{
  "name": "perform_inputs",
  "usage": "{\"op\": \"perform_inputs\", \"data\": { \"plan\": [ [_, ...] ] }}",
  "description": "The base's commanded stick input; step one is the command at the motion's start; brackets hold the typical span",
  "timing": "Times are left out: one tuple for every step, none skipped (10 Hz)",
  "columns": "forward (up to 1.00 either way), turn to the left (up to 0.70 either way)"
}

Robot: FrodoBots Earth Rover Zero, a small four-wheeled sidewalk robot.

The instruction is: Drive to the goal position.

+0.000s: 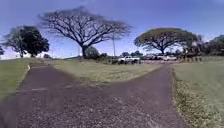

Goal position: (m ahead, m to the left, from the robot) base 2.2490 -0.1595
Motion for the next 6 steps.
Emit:
{"op": "perform_inputs", "data": {
  "plan": [
    [0.6, -0.25],
    [0.06, 0.0],
    [0.06, 0.0],
    [0.06, 0.0],
    [0.06, 0.0],
    [0.05, 0.0]
  ]
}}
